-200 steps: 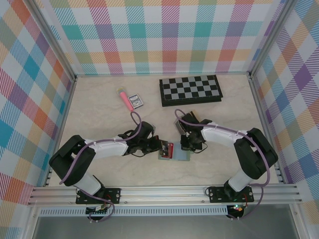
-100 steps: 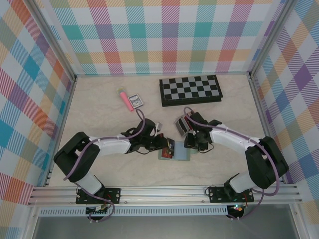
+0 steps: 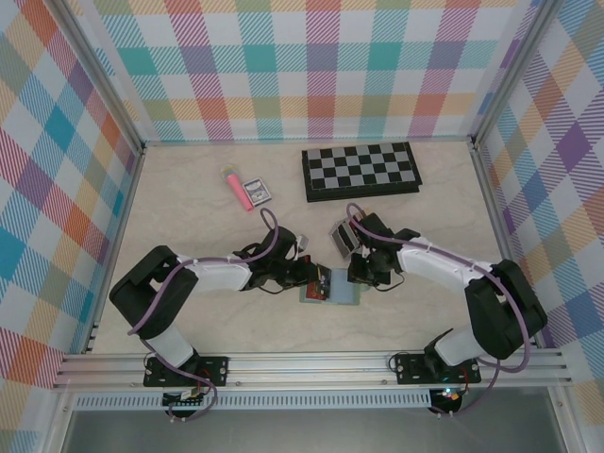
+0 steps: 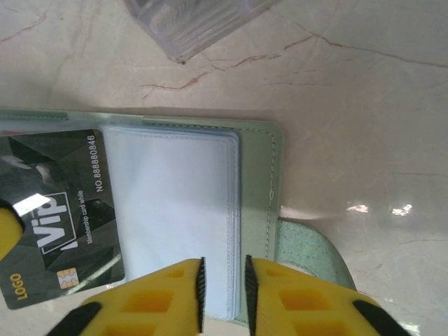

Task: Put the credit cards into the card holder

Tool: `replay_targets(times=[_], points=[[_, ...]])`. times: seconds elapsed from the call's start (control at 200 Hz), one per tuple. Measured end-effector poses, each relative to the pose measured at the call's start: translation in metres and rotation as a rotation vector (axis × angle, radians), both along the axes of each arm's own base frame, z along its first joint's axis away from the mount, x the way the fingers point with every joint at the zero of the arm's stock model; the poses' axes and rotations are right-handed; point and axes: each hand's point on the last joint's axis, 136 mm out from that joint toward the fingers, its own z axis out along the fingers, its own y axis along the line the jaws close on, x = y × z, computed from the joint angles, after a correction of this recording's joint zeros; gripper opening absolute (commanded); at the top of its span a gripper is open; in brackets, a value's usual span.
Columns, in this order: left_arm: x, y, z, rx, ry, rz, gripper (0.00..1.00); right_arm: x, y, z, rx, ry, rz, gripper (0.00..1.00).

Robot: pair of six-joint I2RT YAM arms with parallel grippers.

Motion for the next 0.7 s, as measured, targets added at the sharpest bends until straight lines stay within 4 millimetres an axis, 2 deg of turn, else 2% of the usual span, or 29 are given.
replay_targets(times=[0.18, 0.7], points=[[0.003, -0.006, -0.003, -0.019, -0.006, 0.001, 0.00, -0.005, -0.003, -0.027, -0.050, 0.076, -0.006, 0.17], [0.004, -0.016, 0.001, -0.068, 0.002, 0.009, 0.00, -0.003, -0.002, -0.027, -0.042, 0.078, -0.027, 0.16]])
